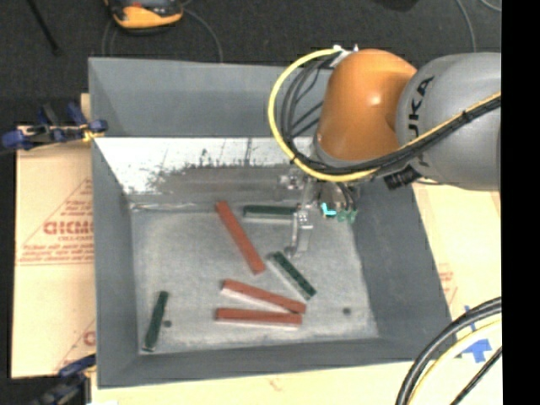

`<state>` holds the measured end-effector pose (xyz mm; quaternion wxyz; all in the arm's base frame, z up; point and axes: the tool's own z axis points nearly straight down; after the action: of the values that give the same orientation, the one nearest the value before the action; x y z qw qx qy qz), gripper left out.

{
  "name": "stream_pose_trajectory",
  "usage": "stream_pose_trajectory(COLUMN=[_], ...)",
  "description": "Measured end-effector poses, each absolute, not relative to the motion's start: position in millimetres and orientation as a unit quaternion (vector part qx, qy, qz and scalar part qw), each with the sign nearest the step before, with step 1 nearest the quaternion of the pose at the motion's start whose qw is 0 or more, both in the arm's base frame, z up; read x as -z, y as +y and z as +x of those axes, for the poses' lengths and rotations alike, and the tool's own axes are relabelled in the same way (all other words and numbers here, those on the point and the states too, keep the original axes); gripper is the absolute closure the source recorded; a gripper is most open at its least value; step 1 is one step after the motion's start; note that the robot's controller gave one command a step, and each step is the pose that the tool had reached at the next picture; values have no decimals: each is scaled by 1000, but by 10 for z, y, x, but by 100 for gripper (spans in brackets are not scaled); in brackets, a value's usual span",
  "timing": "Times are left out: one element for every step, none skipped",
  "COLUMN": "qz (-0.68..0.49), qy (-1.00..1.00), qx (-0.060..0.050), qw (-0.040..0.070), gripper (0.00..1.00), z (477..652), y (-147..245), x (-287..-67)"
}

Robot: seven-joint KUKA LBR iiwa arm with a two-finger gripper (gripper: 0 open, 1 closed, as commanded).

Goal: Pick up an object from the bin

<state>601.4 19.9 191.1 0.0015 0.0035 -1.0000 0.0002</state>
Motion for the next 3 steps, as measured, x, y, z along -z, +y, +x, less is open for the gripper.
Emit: stream_pose_trajectory(qz=[3,-2,-107], qy=[-1000,-1000,-994], qx=[0,0,-1], qw=[-2,-5,4], gripper=[0,0,100], z=[6031,5802,5710], y=[200,136,370], x=[-1956,-1434,-691])
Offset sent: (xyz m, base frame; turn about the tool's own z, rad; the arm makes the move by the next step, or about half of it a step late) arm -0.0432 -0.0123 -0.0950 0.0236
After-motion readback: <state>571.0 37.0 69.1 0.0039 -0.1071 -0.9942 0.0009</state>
